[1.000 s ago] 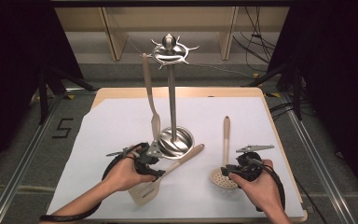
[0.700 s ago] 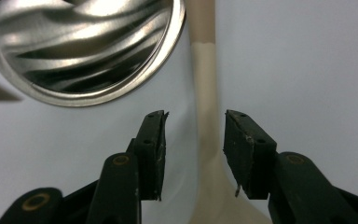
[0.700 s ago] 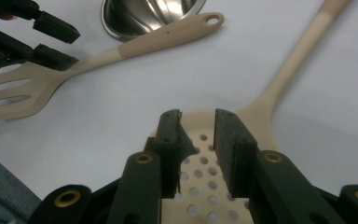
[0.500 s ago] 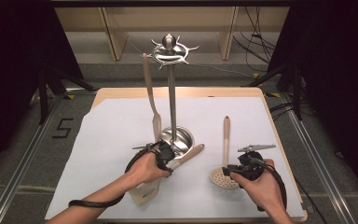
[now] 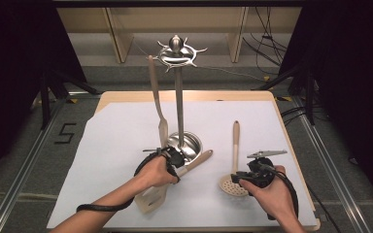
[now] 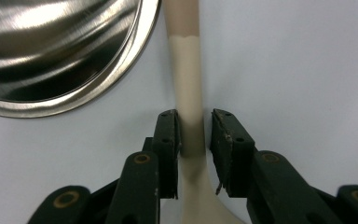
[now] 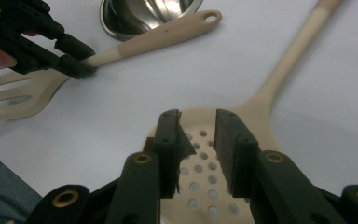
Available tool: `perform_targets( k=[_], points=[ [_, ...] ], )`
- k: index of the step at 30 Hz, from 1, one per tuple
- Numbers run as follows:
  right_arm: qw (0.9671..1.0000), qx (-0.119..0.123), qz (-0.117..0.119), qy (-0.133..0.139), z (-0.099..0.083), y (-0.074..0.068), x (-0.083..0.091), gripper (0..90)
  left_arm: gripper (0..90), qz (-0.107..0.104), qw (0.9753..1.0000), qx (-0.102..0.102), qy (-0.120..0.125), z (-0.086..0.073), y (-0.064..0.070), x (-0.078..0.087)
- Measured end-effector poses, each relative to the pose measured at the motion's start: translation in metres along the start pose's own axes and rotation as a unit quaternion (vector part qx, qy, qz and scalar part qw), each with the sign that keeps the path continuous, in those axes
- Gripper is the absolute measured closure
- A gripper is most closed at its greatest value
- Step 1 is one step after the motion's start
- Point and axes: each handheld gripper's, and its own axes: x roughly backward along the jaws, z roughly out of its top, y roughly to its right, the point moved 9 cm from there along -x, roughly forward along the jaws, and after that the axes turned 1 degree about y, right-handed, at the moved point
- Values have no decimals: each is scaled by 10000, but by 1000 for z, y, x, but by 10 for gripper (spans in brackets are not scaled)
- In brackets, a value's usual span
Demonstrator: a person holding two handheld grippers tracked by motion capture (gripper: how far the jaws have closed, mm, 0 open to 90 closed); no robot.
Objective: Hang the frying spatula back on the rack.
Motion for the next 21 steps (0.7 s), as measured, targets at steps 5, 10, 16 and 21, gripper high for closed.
perform_targets(
  k=[5,10,16,21],
  points=[
    [10000,-75,16,-30,-2,-1,-1,706,757,43,10000,16,-53,2,0,-2],
    [9999,-52,144,-46,-2,-3,0,703,782,-24,9999,142,-2,0,0,0],
    [9998,-63,154,-53,-3,-3,0,701,787,-37,9997,6,243,-2,0,1],
    [9998,-139,94,-74,-2,-2,3,701,787,-210,9967,302,723,-2,2,0]
  ],
)
